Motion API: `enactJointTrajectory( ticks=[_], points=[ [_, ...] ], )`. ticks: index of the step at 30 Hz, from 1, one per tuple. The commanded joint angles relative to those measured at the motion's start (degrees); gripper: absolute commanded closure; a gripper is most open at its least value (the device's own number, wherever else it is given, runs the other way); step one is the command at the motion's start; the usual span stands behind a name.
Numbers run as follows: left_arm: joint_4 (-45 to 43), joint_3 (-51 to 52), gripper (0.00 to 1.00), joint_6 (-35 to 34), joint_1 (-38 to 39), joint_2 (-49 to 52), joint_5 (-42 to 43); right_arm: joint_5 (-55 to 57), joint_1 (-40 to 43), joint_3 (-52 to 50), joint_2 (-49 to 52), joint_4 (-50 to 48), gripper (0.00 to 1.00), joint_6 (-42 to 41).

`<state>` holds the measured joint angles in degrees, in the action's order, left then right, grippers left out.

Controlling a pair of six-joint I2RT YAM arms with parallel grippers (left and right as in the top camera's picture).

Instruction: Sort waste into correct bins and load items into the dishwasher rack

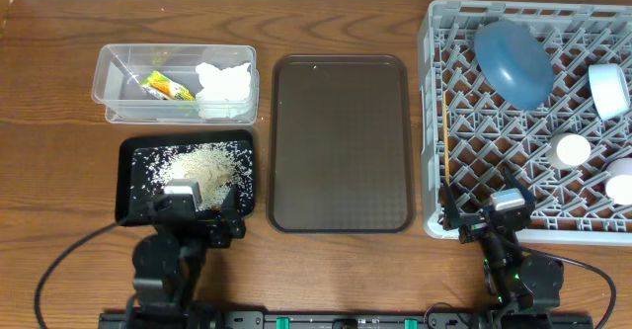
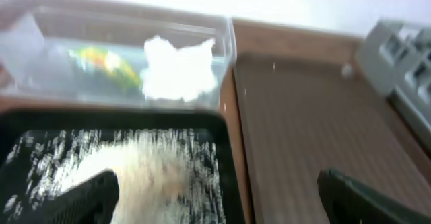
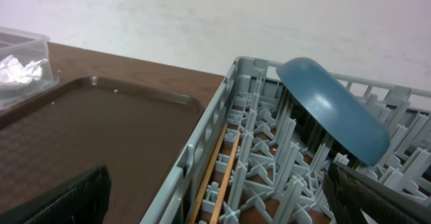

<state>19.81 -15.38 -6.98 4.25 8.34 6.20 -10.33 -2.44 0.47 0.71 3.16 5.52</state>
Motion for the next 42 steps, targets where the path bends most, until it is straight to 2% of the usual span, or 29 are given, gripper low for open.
enactJointTrajectory(
  ticks=[1,6,8,14,42],
  points=[
    [-5.8,5.9,0.03,0.8,-0.3,-5.1,-0.9,-0.2,-0.4,-0.2,-0.4,0.1,0.01,0.8],
    [-17.3,13.6,0.03,0.8,-0.3,-8.2,-2.4,-0.2,-0.4,-0.2,-0.4,0.1,0.01,0.8],
    [-19.3,15.2,0.02,0.7,-0.3,-8.3,-2.3,-0.2,-0.4,-0.2,-0.4,0.1,0.01,0.8],
    [-16.1,15.1,0.02,0.7,-0.3,-8.2,-2.4,-0.2,-0.4,-0.2,-0.4,0.1,0.01,0.8],
    [-16.2,15.1,0.02,0.8,-0.3,-8.1,-2.4,-0.2,-0.4,-0.2,-0.4,0.1,0.01,0.8]
  ],
)
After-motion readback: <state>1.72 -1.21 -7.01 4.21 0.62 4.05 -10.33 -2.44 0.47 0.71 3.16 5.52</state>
